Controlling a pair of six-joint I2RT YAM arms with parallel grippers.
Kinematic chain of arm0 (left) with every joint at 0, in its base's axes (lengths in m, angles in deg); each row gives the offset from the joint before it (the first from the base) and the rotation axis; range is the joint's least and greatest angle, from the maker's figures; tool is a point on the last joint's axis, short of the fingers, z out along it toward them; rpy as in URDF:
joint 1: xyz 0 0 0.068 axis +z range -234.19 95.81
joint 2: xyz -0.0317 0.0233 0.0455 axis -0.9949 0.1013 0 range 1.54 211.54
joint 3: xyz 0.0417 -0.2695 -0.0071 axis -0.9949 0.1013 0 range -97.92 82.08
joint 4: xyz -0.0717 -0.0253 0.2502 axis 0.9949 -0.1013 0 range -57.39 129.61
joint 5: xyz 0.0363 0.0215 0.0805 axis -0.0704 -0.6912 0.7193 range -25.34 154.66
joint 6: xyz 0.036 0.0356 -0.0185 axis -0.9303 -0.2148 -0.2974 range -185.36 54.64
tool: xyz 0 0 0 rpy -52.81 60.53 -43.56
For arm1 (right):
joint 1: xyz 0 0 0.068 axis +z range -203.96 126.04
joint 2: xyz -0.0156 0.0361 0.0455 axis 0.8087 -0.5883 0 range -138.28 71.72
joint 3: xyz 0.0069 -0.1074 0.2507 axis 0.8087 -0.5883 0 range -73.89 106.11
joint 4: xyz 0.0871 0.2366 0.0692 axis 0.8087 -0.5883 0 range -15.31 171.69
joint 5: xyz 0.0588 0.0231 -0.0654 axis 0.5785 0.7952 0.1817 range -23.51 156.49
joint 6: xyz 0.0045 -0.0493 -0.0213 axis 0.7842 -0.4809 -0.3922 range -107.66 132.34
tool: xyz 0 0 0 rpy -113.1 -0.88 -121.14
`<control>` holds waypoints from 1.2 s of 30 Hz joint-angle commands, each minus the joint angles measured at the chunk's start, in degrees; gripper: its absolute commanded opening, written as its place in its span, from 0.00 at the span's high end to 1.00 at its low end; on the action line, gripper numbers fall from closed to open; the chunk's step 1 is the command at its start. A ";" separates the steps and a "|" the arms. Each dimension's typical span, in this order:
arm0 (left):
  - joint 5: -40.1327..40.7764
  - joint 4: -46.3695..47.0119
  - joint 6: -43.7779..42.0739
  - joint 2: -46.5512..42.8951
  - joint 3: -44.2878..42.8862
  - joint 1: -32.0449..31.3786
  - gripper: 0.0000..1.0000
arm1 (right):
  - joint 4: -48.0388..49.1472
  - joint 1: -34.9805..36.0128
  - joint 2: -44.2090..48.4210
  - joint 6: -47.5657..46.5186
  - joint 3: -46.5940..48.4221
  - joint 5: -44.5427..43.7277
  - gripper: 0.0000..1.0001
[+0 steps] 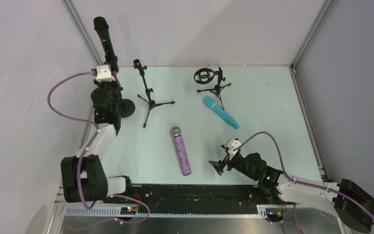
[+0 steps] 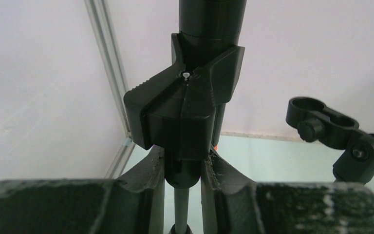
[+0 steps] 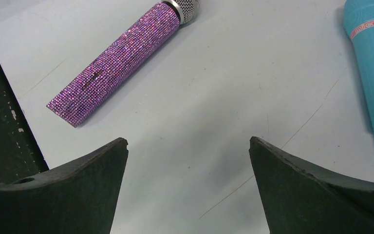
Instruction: Attach the microphones to the stand
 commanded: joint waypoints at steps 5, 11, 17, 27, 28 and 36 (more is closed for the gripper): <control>-4.88 12.21 0.68 3.69 -3.28 1.40 1.00 | 3.24 0.21 -0.46 -0.78 -0.40 -1.15 0.00; -4.99 16.16 1.75 5.03 -0.85 1.97 1.00 | 3.84 0.23 -1.42 -0.87 -0.43 -1.42 0.01; -4.98 19.14 0.95 4.95 2.31 2.10 1.00 | 4.90 0.23 -2.54 -0.71 -0.48 -1.40 0.01; -3.91 19.48 1.03 5.36 4.67 2.08 1.00 | 3.48 0.26 -0.91 -0.94 -0.76 -1.70 0.01; -3.93 19.45 0.81 5.24 5.10 2.14 1.00 | 3.33 0.24 -0.48 -0.99 -0.86 -1.79 0.01; -3.58 20.18 0.41 4.59 7.36 1.98 1.00 | 3.14 0.24 -0.16 -1.14 -0.93 -2.14 0.01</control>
